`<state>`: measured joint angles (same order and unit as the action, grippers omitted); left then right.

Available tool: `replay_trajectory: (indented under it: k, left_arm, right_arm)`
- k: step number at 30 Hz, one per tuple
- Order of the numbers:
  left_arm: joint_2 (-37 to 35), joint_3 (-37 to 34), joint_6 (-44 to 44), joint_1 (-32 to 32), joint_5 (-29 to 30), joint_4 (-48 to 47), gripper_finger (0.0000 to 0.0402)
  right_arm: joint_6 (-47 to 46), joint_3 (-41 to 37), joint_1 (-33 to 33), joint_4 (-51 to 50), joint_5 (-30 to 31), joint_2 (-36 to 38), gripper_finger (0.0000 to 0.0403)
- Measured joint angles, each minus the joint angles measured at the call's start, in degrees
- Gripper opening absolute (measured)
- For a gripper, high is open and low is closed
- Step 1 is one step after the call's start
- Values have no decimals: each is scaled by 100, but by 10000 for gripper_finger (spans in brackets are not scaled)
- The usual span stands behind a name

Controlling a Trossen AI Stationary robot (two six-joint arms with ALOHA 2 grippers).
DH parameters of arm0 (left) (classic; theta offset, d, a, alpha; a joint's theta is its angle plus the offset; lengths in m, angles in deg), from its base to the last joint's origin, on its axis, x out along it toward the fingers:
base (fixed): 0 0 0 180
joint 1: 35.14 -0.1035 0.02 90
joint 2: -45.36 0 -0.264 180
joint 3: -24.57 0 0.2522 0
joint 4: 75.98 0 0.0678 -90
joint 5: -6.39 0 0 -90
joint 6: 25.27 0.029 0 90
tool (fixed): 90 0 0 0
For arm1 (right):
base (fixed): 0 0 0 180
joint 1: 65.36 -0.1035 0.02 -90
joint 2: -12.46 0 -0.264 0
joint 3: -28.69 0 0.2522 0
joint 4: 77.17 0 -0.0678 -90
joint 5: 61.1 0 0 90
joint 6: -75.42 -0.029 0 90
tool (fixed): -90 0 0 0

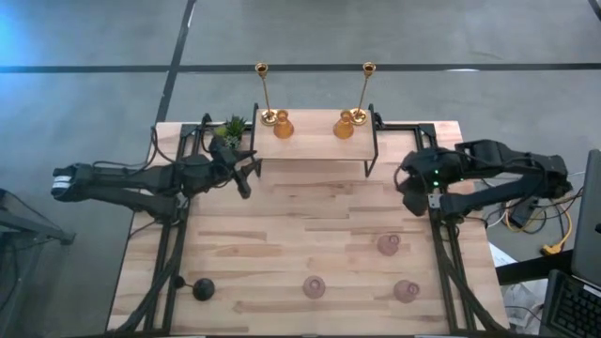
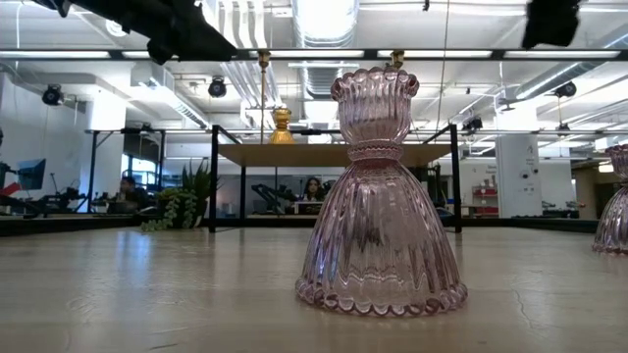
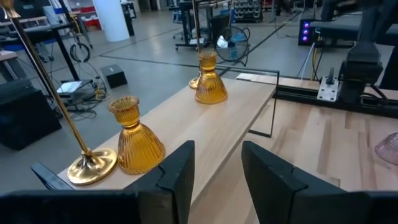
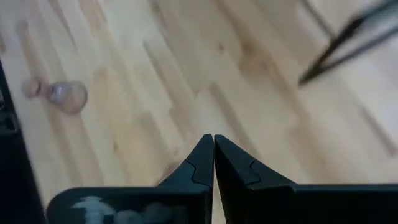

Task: Pick & Place candle stick holders
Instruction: Put the top right pink glass candle holder on the shelf

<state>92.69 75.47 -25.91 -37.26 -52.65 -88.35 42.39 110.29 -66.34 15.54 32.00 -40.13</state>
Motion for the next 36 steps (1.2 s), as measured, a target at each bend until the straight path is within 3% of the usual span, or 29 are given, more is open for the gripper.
replay_trajectory:
  k: [5,13,22,30,36]
  left_arm:
    - [20,0,0,-3,-2,13,138]
    - [175,0,2,-1,-179,-8,138]
    - [184,-79,-87,-1,-267,-4,138]
    - [195,-79,-273,-1,-304,82,138]
    - [195,-81,-362,3,-306,170,138]
  right_arm:
    - [-1154,76,-736,-270,19,87,9]
    - [-3080,-695,-2236,-253,57,327,9]
    - [-4723,-1282,-4053,-52,525,210,9]
    - [-5236,-1757,-5311,99,1375,65,9]
    - [-5216,-2227,-5577,268,1448,-89,9]
